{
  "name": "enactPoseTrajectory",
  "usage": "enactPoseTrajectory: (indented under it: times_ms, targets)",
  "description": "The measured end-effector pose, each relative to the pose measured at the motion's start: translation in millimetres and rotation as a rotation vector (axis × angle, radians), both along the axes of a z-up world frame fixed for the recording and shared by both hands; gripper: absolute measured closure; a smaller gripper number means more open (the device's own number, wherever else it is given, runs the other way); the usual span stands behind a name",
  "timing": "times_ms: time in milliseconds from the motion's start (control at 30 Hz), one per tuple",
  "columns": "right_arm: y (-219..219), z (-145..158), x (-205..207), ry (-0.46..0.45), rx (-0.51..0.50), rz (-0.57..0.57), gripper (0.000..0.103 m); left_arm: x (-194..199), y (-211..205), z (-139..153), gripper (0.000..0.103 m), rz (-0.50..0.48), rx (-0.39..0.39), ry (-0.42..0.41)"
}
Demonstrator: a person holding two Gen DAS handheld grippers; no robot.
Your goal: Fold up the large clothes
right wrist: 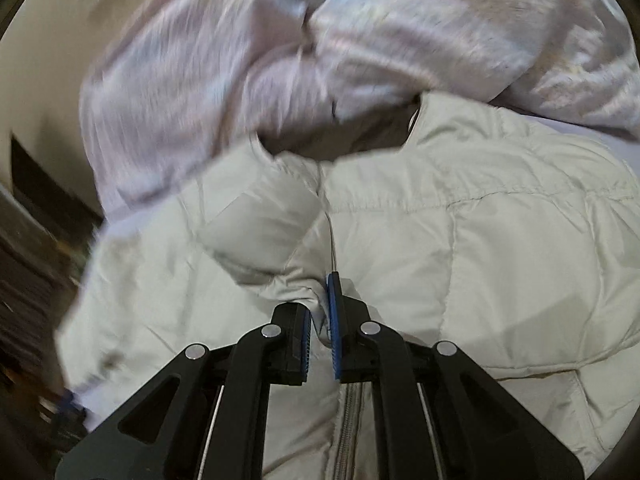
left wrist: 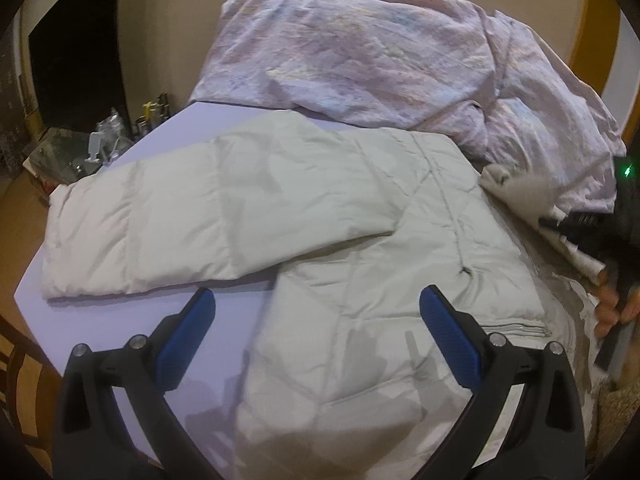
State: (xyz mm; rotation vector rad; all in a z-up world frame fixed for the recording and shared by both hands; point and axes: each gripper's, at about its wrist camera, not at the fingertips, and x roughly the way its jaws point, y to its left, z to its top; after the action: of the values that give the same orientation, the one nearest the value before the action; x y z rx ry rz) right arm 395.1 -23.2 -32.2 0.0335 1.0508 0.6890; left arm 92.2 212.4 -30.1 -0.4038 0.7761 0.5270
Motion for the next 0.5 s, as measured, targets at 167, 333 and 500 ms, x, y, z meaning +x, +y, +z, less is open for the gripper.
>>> enactPoseTrajectory:
  times_ms: [167,333,500]
  targets:
    - [19,-16,-21,-0.08,-0.194,0.06,0.089,-11,8,-2,0.002,0.025,-0.015,-0.002]
    - [15,-10,-33,-0.082,-0.225,0.126,0.043,-19,11,-4,0.002,0.034,-0.026,0.01]
    - [9,9,-45,-0.122,-0.134,0.151,0.046,-26,16,-7,0.002,0.051,-0.037,0.017]
